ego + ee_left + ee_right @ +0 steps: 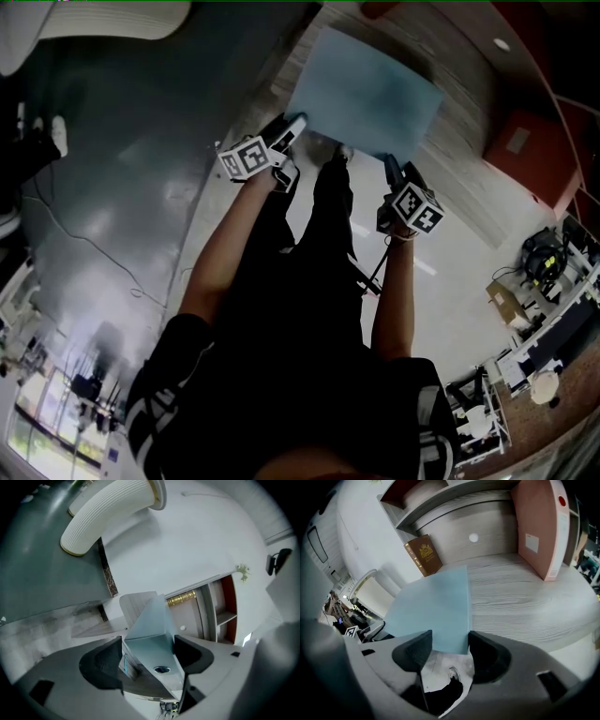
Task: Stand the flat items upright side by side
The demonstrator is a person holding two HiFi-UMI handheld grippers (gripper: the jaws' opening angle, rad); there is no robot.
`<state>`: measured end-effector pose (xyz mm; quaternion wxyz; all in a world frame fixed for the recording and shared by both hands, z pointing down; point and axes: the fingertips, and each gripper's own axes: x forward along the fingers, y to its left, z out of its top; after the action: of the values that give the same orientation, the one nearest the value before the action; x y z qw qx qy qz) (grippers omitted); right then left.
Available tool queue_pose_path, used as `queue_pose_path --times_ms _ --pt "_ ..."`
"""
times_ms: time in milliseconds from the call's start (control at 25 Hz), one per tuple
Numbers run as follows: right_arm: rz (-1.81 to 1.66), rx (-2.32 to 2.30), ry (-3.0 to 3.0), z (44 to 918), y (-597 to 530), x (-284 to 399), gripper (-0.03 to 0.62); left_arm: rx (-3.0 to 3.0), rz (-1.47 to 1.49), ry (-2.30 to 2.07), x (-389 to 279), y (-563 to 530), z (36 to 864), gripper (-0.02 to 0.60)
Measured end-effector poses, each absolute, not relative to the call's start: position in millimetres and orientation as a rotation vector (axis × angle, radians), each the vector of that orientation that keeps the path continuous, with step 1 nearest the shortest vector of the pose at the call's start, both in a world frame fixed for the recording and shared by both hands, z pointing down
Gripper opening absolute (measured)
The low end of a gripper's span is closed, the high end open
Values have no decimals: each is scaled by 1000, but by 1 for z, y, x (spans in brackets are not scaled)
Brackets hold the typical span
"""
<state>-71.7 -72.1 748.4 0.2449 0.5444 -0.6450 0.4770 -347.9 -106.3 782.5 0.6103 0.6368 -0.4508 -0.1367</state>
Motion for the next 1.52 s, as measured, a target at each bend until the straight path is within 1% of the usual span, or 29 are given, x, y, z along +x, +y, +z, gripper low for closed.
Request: queue_pose_path --times_ms 440,760,1200,1520 --pt "1310 1520 -1793 744 -75 -72 270 1497 -273 -1038 -349 -109 767 322" --pt "1329 1535 -1848 737 -75 -69 272 1595 -214 -1133 -352 -113 715 308" --pt "1338 1505 -1908 727 -85 -47 275 1929 -58 -1263 -291 -140 593 279" --pt "1314 1414 -1933 723 -89 -29 275 2111 71 -1340 -232 -136 538 272"
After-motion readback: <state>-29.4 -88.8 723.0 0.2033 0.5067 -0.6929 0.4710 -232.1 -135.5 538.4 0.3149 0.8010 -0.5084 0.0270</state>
